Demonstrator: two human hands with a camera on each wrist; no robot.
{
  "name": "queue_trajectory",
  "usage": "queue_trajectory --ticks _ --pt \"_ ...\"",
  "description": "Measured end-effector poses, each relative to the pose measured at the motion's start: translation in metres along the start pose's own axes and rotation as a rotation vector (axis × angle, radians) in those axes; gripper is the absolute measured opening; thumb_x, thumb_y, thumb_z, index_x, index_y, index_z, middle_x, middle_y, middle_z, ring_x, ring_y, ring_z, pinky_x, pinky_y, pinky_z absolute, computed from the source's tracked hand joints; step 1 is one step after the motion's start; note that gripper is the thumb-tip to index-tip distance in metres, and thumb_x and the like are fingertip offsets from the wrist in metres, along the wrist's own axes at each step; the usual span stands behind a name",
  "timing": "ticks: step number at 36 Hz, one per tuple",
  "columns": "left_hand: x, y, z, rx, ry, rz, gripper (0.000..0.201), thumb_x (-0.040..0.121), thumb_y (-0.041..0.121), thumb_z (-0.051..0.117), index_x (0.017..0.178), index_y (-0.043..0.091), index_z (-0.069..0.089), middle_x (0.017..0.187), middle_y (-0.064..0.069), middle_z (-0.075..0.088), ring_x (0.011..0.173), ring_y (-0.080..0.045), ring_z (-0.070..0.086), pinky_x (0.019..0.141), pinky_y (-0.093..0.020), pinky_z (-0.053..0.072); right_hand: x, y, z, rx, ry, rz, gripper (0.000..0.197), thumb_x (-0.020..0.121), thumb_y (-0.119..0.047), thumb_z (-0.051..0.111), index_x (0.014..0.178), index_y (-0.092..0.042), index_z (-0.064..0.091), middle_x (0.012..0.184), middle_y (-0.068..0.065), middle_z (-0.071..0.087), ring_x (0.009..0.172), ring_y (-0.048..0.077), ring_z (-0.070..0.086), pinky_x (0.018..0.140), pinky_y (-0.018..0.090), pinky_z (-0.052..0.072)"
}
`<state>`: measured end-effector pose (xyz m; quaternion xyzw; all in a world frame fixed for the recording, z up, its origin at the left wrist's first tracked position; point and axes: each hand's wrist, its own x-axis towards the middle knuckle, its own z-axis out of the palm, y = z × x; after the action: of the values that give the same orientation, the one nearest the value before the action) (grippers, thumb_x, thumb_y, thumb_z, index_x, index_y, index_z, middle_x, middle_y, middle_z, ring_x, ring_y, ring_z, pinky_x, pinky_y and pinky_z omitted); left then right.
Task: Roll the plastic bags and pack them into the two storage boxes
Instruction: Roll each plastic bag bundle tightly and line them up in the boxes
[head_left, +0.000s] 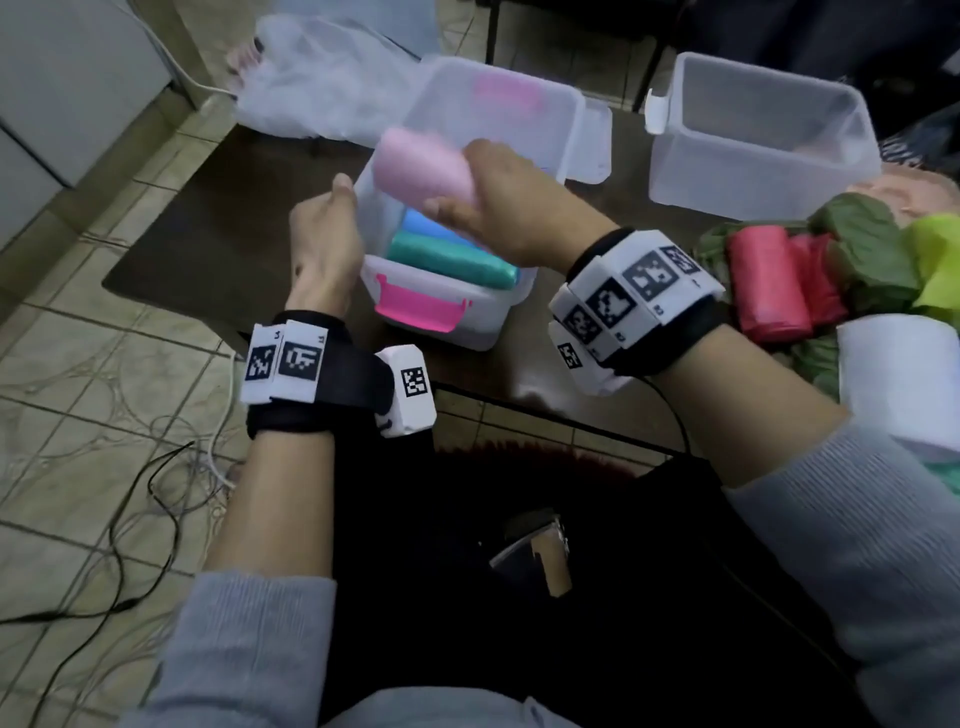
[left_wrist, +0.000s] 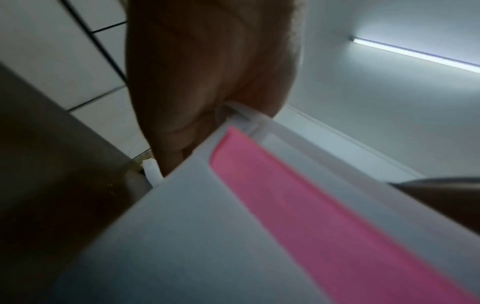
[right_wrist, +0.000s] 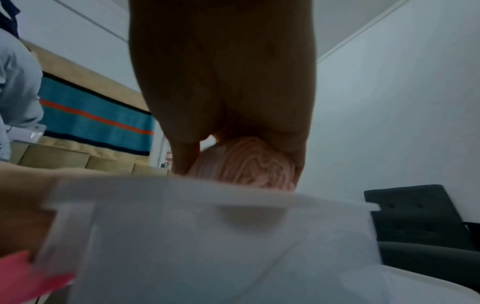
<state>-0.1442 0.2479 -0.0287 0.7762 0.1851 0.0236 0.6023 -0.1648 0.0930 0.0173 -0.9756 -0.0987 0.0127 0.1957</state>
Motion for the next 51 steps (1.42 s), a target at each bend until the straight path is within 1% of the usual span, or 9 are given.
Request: queue_trajectory --ticks 10,24,26,29,33,40,44,47,51 --pt "0.004 -0.008 -0.001 0.059 -0.025 0.113 0.043 0.099 0.028 0.036 0.058 0.016 0.04 0.06 0.002 0.04 0.065 -0.017 0.036 0.063 -0.029 0.03 0.012 -0.016 0.011 -0.163 -0.509 0.102 0.054 0.098 -0.051 0.03 0.125 -0.009 0.05 0.131 0.007 0.051 0.111 0.023 0.047 0.084 0.028 0.03" --pt "0.004 -0.01 0.002 0.096 0.016 0.188 0.047 0.1 0.026 0.036 0.055 0.014 0.029 0.056 0.0 0.033 0.051 -0.012 0.027 0.052 -0.029 0.023 0.016 -0.022 0.014 -0.107 -0.656 0.098 0.052 0.102 -0.045 0.017 0.138 -0.017 0.043 0.146 0.002 0.039 0.132 0.019 0.036 0.11 0.035 0.025" --pt "0.003 -0.01 0.001 0.096 0.019 0.21 0.043 0.099 0.024 0.036 0.059 0.01 0.042 0.061 -0.003 0.042 0.056 -0.014 0.036 0.055 -0.027 0.031 0.016 -0.019 0.016 -0.058 -0.609 0.126 0.056 0.101 -0.049 0.016 0.136 -0.017 0.045 0.147 0.003 0.038 0.133 0.02 0.036 0.112 0.037 0.024" --pt "-0.004 -0.005 0.0 0.075 0.015 0.249 0.033 0.093 0.022 0.035 0.093 0.018 0.068 0.09 -0.005 0.064 0.086 -0.02 0.059 0.081 -0.031 0.047 0.014 -0.014 0.017 0.084 -0.406 0.095 0.049 0.103 -0.039 0.025 0.136 -0.01 0.047 0.144 0.005 0.042 0.132 0.02 0.038 0.104 0.025 0.026" --pt "-0.016 0.003 0.0 0.301 0.155 0.381 0.036 0.098 0.021 0.037 0.126 0.011 0.057 0.127 -0.006 0.06 0.119 -0.021 0.052 0.095 -0.02 0.032 0.007 0.0 0.015 0.457 0.035 0.05 0.034 0.094 -0.011 0.047 0.127 -0.01 0.054 0.118 -0.005 0.053 0.107 0.009 0.048 0.089 0.013 0.033" --pt "-0.071 0.031 0.036 0.179 0.158 0.917 0.034 0.09 0.005 0.043 0.119 -0.002 0.057 0.12 -0.014 0.061 0.116 -0.025 0.055 0.1 -0.018 0.035 -0.027 0.058 -0.01 0.6 0.525 0.224 0.033 0.084 0.001 0.046 0.109 -0.013 0.063 0.107 0.0 0.06 0.093 0.007 0.055 0.082 0.015 0.045" --pt "-0.122 0.03 0.088 0.074 -0.104 1.031 0.032 0.087 0.002 0.047 0.117 -0.004 0.059 0.118 -0.016 0.063 0.114 -0.025 0.056 0.101 -0.019 0.035 -0.052 0.113 -0.037 0.42 0.643 0.448 0.031 0.085 -0.007 0.048 0.11 -0.013 0.064 0.108 0.004 0.063 0.091 0.008 0.055 0.085 0.017 0.044" --pt "-0.145 0.002 0.13 0.245 -0.38 0.89 0.041 0.092 0.016 0.046 0.131 0.001 0.05 0.138 -0.018 0.049 0.133 -0.03 0.041 0.112 -0.038 0.029 -0.073 0.15 -0.06 0.265 0.601 0.623 0.037 0.081 -0.015 0.048 0.116 -0.011 0.06 0.12 0.01 0.059 0.108 0.018 0.054 0.089 0.019 0.038" --pt "-0.162 -0.039 0.17 0.626 -0.633 0.706 0.056 0.099 0.035 0.039 0.146 0.01 0.028 0.156 -0.014 0.018 0.146 -0.027 0.011 0.117 -0.04 0.01 -0.097 0.195 -0.084 0.026 0.521 0.848 0.048 0.077 -0.02 0.046 0.123 -0.007 0.053 0.132 0.02 0.048 0.125 0.035 0.042 0.101 0.035 0.034"
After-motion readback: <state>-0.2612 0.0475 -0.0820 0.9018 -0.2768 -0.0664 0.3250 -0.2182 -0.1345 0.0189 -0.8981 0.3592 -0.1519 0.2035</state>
